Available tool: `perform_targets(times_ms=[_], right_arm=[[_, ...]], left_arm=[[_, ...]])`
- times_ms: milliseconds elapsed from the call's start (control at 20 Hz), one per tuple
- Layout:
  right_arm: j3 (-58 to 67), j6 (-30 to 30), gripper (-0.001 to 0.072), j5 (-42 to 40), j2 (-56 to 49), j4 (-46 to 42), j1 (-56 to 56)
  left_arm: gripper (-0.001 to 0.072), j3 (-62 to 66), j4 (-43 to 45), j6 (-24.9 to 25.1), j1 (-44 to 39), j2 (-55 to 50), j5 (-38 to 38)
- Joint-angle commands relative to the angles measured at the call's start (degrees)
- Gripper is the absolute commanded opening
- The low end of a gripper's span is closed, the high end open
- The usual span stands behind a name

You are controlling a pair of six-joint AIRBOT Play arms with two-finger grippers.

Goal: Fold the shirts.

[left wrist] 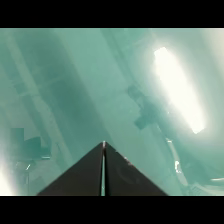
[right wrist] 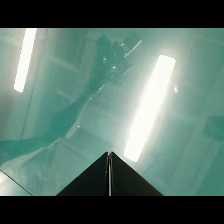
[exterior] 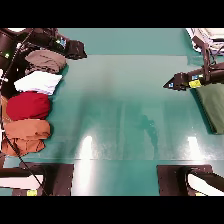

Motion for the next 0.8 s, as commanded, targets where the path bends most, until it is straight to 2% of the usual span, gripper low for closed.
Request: perform_targets(times_ms=[0, 50, 100, 150, 200, 300, 350, 750], right_arm=[[0.02, 0.04, 0.0014, 0.20, 0.04, 0.02, 0.04], [0.02, 0.07, 0.0014, 0.17, 0.04, 0.02, 0.04], [0.02, 0.07, 0.0014, 0.15, 0.04, 0.04, 0.04], [0.02, 0.07, 0.0014, 0.22, 0.04, 0.04, 0.04], [0.02, 0.07, 0.0014, 0.26, 0.04, 0.04, 0.04], [0.02, 0.09, 0.0014, 0.26, 0.04, 0.13, 0.04], [0.02, 0.07, 0.0014, 0.20, 0.04, 0.13, 0.04], [0.02, 0.09, 0.0014, 0.17, 0.04, 0.15, 0.04]], left_arm=[[0.0029, -0.02, 1.16, 0.07, 0.02, -0.09, 1.36], [0.0216, -0.02, 3.74, 0.09, 0.02, -0.17, 2.27], [0.0543, -0.02, 7.30, 0.02, 0.02, -0.24, 3.45], [0.0617, -0.02, 11.89, -0.22, 0.02, -0.33, 5.29], [0.0613, -0.02, 17.25, -0.72, 0.02, -0.39, 6.93], [0.0613, -0.02, 30.93, -4.76, 0.26, -1.01, 10.80], [0.0613, -0.02, 34.21, -5.92, 1.07, -1.77, 12.35], [0.0613, 0.00, 33.33, -7.69, 14.84, -15.17, 17.92]])
